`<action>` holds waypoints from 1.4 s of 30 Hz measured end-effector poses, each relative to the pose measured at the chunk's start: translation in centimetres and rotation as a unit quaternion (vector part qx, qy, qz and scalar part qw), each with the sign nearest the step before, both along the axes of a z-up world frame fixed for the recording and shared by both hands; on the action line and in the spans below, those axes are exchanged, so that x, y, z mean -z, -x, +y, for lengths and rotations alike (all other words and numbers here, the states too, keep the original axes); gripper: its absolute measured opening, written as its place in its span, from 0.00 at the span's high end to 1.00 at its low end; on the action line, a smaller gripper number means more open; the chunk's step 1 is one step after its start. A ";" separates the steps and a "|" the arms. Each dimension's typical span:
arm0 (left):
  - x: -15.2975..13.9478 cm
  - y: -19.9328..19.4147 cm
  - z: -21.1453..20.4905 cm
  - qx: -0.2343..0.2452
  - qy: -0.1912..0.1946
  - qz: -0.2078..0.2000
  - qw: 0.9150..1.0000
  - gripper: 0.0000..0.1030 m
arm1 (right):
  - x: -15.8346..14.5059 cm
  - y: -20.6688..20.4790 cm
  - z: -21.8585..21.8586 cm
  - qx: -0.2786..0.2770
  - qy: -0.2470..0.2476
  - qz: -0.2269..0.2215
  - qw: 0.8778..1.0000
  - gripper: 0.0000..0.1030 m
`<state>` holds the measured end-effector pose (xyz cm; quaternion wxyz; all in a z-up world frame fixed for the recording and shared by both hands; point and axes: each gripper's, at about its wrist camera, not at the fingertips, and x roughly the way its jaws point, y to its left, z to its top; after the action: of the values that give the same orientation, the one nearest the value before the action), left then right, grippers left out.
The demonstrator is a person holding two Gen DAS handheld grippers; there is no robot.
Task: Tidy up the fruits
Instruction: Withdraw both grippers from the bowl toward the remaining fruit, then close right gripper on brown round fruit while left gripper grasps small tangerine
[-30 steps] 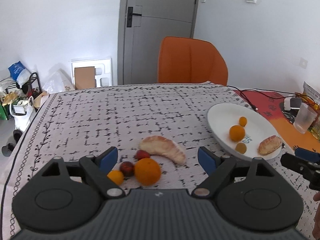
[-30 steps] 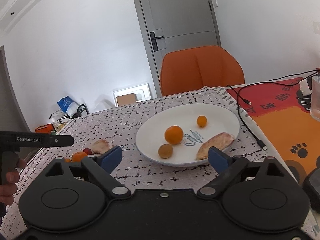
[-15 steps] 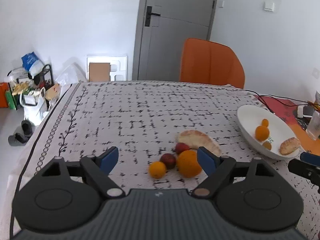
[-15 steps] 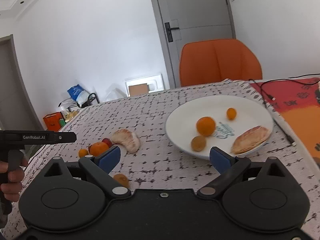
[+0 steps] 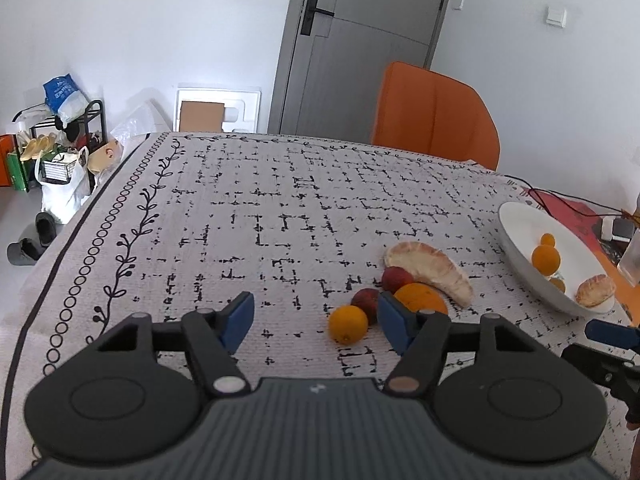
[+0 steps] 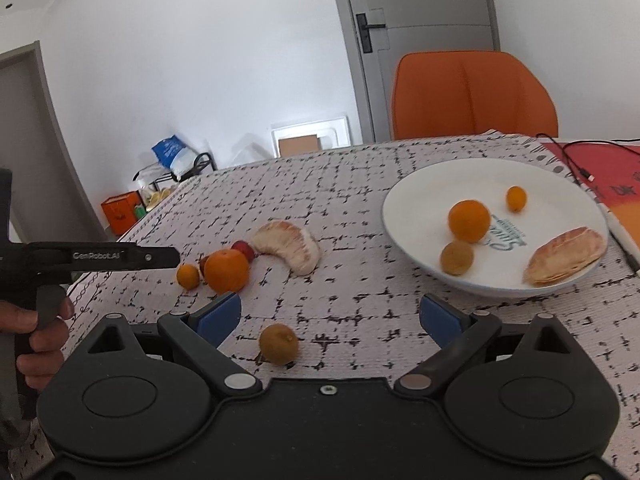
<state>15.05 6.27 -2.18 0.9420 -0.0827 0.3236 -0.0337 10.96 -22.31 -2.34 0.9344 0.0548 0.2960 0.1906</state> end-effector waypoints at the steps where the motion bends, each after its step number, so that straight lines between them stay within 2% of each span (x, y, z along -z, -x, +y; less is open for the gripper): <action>1: 0.2 -0.2 0.1 0.001 0.002 0.003 1.000 0.35 | 0.1 -0.1 0.2 -0.004 0.001 0.002 1.000 0.07; 5: 0.7 -0.8 0.2 0.007 0.012 0.006 1.000 0.40 | 0.4 -0.2 1.1 -0.018 0.005 0.008 1.000 0.11; 7: 0.8 -0.9 0.0 0.012 0.013 0.006 1.000 0.41 | 0.6 -0.3 1.5 -0.029 0.007 0.015 0.999 0.22; 11: 1.4 -1.0 -0.5 0.028 0.015 0.017 0.999 0.52 | 1.2 -0.2 2.3 -0.048 0.012 0.023 0.998 0.36; 13: 1.7 -0.9 -0.7 0.031 0.013 0.019 0.999 0.56 | 1.5 -0.3 2.6 -0.053 0.016 0.030 0.998 0.55; 14: 1.7 -0.7 -0.8 0.031 0.008 0.016 0.999 0.61 | 1.6 -0.4 2.7 -0.055 0.018 0.034 0.998 0.62; 15: 1.7 -0.7 -0.9 0.031 0.006 0.015 0.999 0.70 | 1.8 -0.5 2.9 -0.059 0.022 0.039 0.997 0.74; 16: 1.7 -0.7 -0.8 0.032 0.008 0.017 0.999 0.76 | 2.0 -0.6 3.0 -0.061 0.026 0.042 0.997 0.76; 17: 1.7 -0.7 -0.7 0.030 0.012 0.021 0.999 0.79 | 2.0 -0.5 3.2 -0.062 0.031 0.040 0.997 0.77; 31: -0.1 0.1 -1.6 0.037 -0.005 0.015 0.999 0.79 | 0.9 -0.2 1.1 -0.037 0.019 0.012 0.999 0.77; 42: -2.2 -0.4 -5.7 0.085 -0.025 -0.010 0.996 0.79 | 0.1 0.3 -2.1 -0.002 -0.003 -0.005 1.000 0.77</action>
<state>15.41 0.57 0.05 0.9407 -0.0310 0.3208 -0.1060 10.61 -24.42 -2.48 0.9353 0.0566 0.2910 0.1935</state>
